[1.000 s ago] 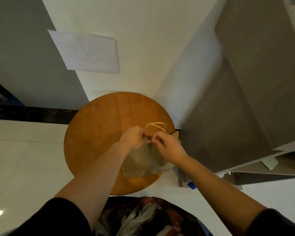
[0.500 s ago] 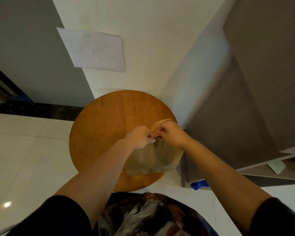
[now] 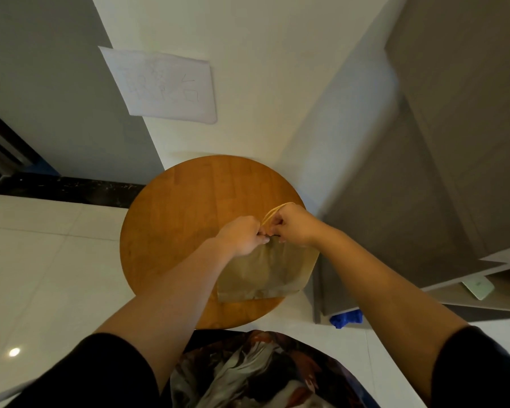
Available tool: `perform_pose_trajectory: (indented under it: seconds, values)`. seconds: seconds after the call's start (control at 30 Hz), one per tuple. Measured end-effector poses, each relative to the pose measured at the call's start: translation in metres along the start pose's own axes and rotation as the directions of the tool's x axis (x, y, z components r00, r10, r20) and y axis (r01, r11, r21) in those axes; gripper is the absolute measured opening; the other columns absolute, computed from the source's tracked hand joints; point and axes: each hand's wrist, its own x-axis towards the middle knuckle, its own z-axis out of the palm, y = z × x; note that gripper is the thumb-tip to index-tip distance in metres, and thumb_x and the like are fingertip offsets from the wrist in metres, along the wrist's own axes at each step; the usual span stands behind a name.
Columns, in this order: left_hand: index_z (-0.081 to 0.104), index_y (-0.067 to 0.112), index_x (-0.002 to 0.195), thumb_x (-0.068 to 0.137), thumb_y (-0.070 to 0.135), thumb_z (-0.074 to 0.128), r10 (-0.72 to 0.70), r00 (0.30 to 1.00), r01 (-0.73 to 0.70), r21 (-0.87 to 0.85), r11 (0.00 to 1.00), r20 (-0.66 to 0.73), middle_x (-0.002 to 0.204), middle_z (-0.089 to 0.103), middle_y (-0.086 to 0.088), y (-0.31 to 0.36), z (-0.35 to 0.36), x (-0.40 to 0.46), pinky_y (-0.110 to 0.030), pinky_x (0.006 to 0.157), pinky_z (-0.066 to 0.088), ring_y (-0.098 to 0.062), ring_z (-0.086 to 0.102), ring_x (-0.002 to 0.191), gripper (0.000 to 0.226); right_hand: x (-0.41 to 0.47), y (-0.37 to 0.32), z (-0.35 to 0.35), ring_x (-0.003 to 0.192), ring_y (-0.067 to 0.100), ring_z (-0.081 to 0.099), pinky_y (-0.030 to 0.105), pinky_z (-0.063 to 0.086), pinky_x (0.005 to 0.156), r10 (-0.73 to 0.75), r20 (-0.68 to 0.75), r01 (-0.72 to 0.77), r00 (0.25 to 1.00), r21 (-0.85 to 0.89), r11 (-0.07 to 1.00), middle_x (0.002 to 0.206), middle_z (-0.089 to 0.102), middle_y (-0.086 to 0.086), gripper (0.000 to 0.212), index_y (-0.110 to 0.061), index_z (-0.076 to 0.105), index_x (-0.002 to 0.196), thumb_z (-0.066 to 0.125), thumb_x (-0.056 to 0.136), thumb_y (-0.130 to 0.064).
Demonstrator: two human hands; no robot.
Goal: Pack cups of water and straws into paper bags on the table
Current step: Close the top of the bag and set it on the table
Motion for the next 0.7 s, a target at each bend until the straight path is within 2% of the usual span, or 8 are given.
perform_pose_trajectory:
  seconds: [0.07,0.27,0.4,0.43,0.5,0.57,0.63,0.7]
  values:
    - [0.058,0.011,0.066,0.095,0.025,0.054,0.003,1.0,-0.003,0.007,1.0,0.002,0.055,0.046,0.0,0.001,0.0,0.0,-0.028,0.056,0.034,-0.014,0.045,0.055,0.032,-0.001,-0.002,-0.001,0.088,0.032,0.058,0.04,0.05,0.082,0.015,0.023,-0.015,1.0,-0.021,1.0,0.091,0.061,0.019,0.017,-0.001,0.066,0.093,0.052,0.094,-0.011]
    - [0.069,0.0,0.087,0.095,0.025,0.054,0.021,1.0,-0.021,-0.01,1.0,0.014,0.058,0.05,-0.002,0.004,-0.001,-0.002,-0.032,0.061,0.036,-0.018,0.049,0.061,0.03,-0.002,-0.012,-0.005,0.078,0.024,0.043,0.033,0.04,0.072,0.077,0.104,-0.062,0.992,-0.136,0.989,0.082,0.046,0.013,0.015,-0.006,0.055,0.082,0.047,0.094,-0.009]
    - [0.07,0.002,0.085,0.095,0.025,0.054,0.036,0.999,-0.036,0.004,0.999,-0.007,0.058,0.05,-0.001,0.003,-0.001,-0.004,-0.033,0.062,0.038,-0.019,0.05,0.063,0.029,0.001,-0.013,-0.003,0.079,0.025,0.041,0.031,0.037,0.071,0.136,0.118,-0.114,0.984,-0.176,0.978,0.076,0.044,0.01,0.015,-0.007,0.053,0.081,0.047,0.094,-0.009]
    - [0.069,0.003,0.081,0.094,0.025,0.054,0.04,0.999,-0.04,0.012,0.999,-0.01,0.057,0.049,0.0,0.003,-0.002,-0.003,-0.032,0.062,0.038,-0.019,0.049,0.062,0.029,0.004,-0.013,-0.002,0.082,0.026,0.046,0.031,0.04,0.074,0.157,0.122,-0.13,0.98,-0.2,0.971,0.082,0.05,0.011,0.014,-0.006,0.057,0.086,0.048,0.095,-0.011]
    - [0.063,0.008,0.069,0.094,0.026,0.055,0.047,0.999,-0.046,0.045,0.998,-0.014,0.055,0.046,0.0,0.004,-0.002,-0.003,-0.031,0.059,0.035,-0.018,0.047,0.059,0.031,0.014,-0.017,-0.001,0.103,0.029,0.055,0.031,0.043,0.09,0.228,0.152,-0.188,0.962,-0.236,0.953,0.111,0.058,0.015,0.022,-0.004,0.061,0.11,0.048,0.096,-0.015]
    - [0.057,0.012,0.062,0.094,0.026,0.054,0.054,0.998,-0.052,0.093,0.994,-0.012,0.052,0.043,0.0,0.003,-0.001,-0.002,-0.031,0.055,0.031,-0.016,0.043,0.054,0.035,0.02,-0.022,0.001,0.121,0.032,0.048,0.037,0.038,0.104,0.35,0.199,-0.28,0.915,-0.309,0.909,0.134,0.049,0.016,0.036,-0.007,0.051,0.13,0.046,0.098,-0.023]
    - [0.05,0.015,0.054,0.094,0.026,0.055,0.061,0.998,-0.059,0.113,0.992,-0.017,0.051,0.041,-0.001,0.001,-0.001,0.0,-0.031,0.054,0.03,-0.017,0.041,0.053,0.042,0.021,-0.021,0.004,0.121,0.033,0.048,0.038,0.038,0.104,0.346,0.2,-0.267,0.917,-0.335,0.903,0.135,0.047,0.015,0.038,-0.008,0.049,0.132,0.046,0.097,-0.025]
    - [0.046,0.019,0.051,0.094,0.027,0.056,0.075,0.997,-0.073,0.123,0.99,-0.015,0.051,0.041,0.0,0.0,-0.001,0.002,-0.031,0.054,0.029,-0.016,0.041,0.052,0.045,0.014,-0.017,0.006,0.109,0.03,0.055,0.036,0.044,0.097,0.228,0.133,-0.177,0.964,-0.315,0.932,0.126,0.055,0.014,0.031,-0.009,0.056,0.123,0.047,0.096,-0.02]
